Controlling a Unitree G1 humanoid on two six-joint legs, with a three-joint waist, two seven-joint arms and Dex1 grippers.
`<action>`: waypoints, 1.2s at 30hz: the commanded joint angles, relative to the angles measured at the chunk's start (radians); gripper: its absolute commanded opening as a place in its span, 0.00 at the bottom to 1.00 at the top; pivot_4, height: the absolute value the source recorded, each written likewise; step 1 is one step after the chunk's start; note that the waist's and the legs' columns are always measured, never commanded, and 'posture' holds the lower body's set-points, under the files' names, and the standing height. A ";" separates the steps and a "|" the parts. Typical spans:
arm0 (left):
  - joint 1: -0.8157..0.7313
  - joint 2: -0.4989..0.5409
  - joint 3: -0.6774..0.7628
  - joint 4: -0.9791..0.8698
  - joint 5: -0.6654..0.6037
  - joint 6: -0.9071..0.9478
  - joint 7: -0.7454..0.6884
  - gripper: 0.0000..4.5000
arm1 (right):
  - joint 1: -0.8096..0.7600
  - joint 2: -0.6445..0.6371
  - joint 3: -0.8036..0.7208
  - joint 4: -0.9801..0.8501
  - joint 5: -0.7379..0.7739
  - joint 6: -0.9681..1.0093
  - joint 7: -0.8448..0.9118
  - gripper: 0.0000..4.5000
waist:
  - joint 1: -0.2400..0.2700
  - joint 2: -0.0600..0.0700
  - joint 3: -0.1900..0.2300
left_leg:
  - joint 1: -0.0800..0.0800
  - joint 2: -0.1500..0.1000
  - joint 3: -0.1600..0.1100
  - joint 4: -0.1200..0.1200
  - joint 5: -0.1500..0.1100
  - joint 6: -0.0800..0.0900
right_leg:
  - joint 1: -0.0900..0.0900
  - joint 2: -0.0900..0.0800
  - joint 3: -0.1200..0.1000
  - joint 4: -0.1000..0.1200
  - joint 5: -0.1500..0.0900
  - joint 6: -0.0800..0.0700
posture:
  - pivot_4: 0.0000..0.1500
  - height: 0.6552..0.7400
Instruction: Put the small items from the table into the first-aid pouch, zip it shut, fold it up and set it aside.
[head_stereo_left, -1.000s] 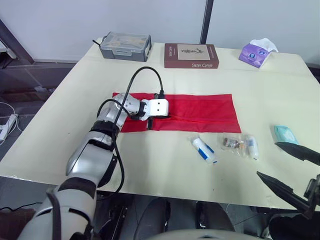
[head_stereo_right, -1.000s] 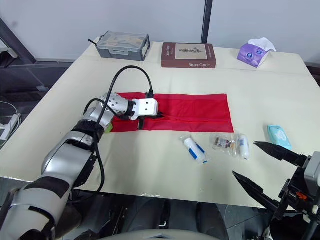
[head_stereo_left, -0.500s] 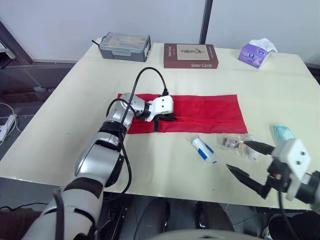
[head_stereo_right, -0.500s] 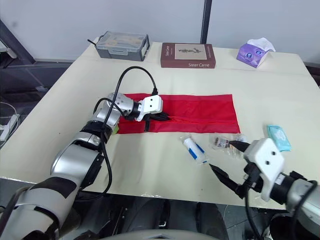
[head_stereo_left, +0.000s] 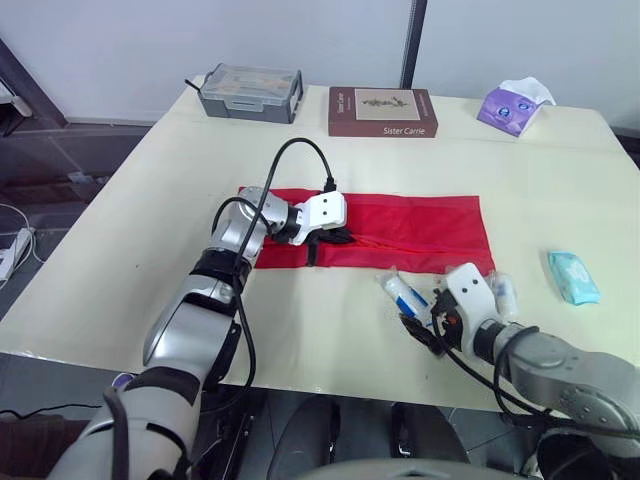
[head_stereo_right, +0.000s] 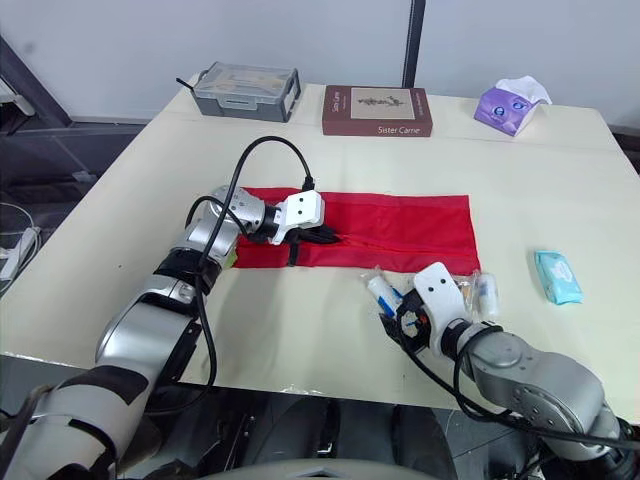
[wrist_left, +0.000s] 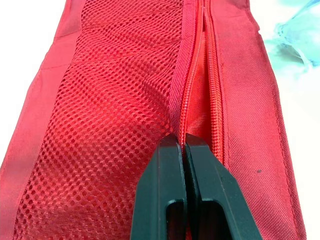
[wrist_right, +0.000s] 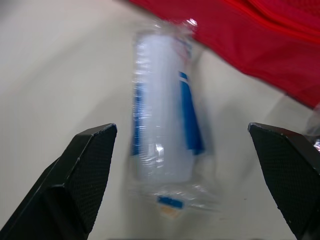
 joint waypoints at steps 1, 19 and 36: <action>0.002 0.002 0.017 -0.058 -0.023 0.015 0.004 0.00 | -0.021 0.022 0.012 -0.015 -0.025 0.018 0.030 0.82 | 0.000 0.000 0.000 | 0.000 0.000 0.000 0.000 0.000 0.000 | 0.000 0.000 0.000 0.000 0.000 0.000 | 1.00 1.00; 0.034 -0.035 0.016 -0.154 -0.060 0.107 0.013 0.00 | -0.160 0.405 -0.202 0.102 0.142 0.219 -0.140 0.03 | -0.007 0.000 0.000 | 0.001 0.000 0.000 0.000 0.000 0.000 | -0.002 0.000 0.000 0.004 0.000 0.000 | 1.00 1.00; 0.111 -0.037 0.008 -0.311 -0.115 0.221 0.009 0.00 | -0.408 0.613 -0.155 0.438 -0.121 0.179 -0.129 0.03 | -0.029 0.001 0.000 | 0.002 0.000 0.000 -0.001 0.000 0.000 | -0.003 0.001 0.001 0.006 0.000 0.000 | 1.00 1.00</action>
